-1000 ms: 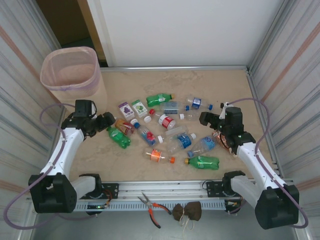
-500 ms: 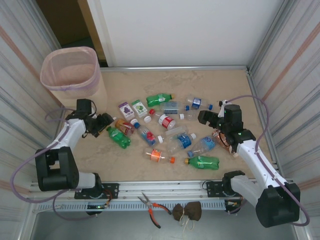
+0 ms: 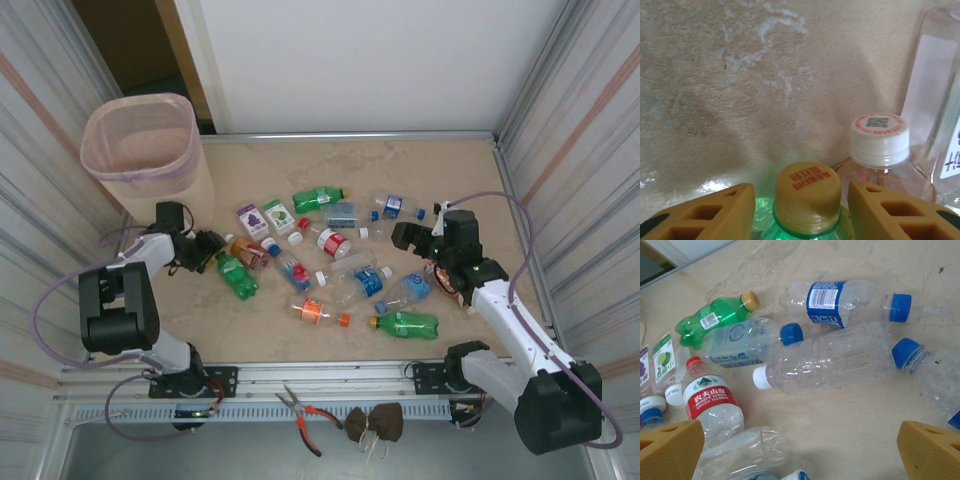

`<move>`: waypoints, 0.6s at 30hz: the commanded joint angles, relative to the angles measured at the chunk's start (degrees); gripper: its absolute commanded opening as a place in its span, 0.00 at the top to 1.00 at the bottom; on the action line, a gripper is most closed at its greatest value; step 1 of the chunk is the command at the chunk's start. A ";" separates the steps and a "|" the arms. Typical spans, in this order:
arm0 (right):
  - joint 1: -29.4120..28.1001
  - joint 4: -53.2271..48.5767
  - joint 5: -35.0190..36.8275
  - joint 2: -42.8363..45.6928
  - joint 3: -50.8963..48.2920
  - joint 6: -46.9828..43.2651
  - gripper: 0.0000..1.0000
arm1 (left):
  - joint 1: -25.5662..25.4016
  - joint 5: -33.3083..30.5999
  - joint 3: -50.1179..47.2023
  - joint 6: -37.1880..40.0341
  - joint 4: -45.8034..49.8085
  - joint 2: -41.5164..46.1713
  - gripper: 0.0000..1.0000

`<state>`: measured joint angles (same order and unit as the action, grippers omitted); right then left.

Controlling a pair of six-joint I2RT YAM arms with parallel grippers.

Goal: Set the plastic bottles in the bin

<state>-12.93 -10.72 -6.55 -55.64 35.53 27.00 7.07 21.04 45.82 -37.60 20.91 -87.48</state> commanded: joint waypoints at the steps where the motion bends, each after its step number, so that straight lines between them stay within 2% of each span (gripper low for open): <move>1: -0.69 0.92 1.10 -0.51 1.03 1.62 0.02 | 0.60 0.33 -1.08 -0.76 -1.29 -0.45 0.49; 11: -1.40 0.45 1.22 -0.21 1.90 1.64 0.03 | 0.82 0.19 -2.49 -0.90 -2.32 0.07 0.60; 18: -1.49 -0.78 1.52 1.33 2.42 1.01 0.02 | 1.84 -0.90 -2.70 -0.11 0.58 6.98 0.69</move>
<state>-13.93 -10.83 -5.85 -55.86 36.01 27.90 8.32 20.82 43.24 -38.22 19.64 -84.66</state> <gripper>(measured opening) 0.976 0.343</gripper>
